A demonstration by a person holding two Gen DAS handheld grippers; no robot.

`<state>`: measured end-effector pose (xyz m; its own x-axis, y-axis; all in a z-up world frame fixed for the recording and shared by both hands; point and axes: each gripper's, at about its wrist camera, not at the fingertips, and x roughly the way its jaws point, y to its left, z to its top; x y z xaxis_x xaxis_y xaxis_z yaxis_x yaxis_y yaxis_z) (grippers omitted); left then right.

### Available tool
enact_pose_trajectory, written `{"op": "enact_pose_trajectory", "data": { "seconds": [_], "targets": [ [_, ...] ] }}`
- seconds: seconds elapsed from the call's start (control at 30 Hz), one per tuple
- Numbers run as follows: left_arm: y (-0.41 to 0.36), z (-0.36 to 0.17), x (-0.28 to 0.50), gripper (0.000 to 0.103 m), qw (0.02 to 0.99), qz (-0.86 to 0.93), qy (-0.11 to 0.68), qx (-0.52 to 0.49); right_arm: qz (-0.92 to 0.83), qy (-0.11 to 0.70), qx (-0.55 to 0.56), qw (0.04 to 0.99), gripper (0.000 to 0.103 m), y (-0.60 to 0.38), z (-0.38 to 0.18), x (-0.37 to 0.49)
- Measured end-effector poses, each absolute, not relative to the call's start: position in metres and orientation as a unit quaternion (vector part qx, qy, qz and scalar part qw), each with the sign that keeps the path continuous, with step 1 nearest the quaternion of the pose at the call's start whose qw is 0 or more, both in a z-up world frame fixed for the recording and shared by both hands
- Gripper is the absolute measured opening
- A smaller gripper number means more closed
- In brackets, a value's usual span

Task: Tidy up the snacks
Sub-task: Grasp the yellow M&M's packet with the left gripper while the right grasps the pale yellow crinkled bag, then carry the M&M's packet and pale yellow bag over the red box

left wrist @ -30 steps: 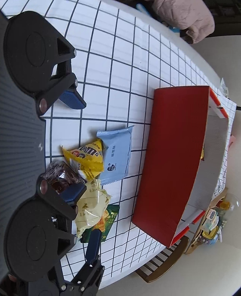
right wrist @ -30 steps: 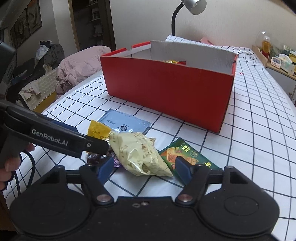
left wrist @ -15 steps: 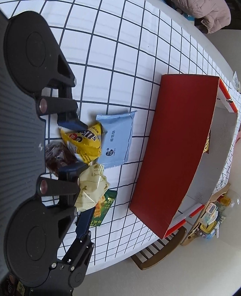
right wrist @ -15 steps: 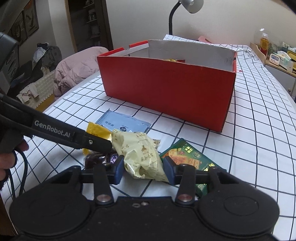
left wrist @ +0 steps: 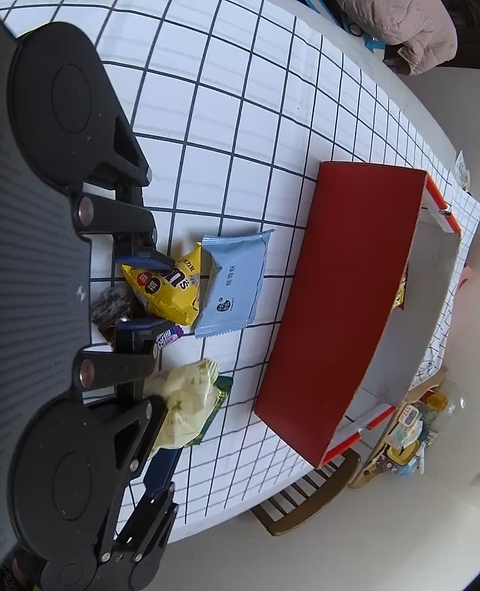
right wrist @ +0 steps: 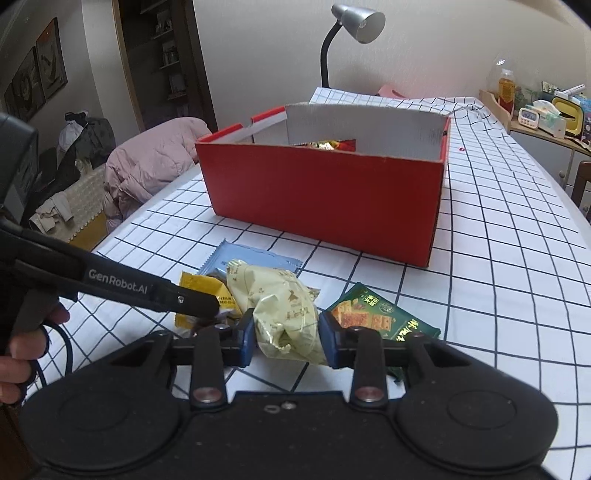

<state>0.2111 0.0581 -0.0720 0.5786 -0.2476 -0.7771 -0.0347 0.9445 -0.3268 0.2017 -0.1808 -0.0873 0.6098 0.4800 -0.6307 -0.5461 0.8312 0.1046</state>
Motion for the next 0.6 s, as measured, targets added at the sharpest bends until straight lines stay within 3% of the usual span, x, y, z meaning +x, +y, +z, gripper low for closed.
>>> {"op": "enact_pose_trajectory", "data": {
  "seconds": [0.6],
  "targets": [
    [0.061, -0.013, 0.177, 0.026, 0.905, -0.044, 0.397, -0.145, 0.276, 0.294, -0.024, 0.915, 0.033, -0.199, -0.044, 0.172]
  ]
}}
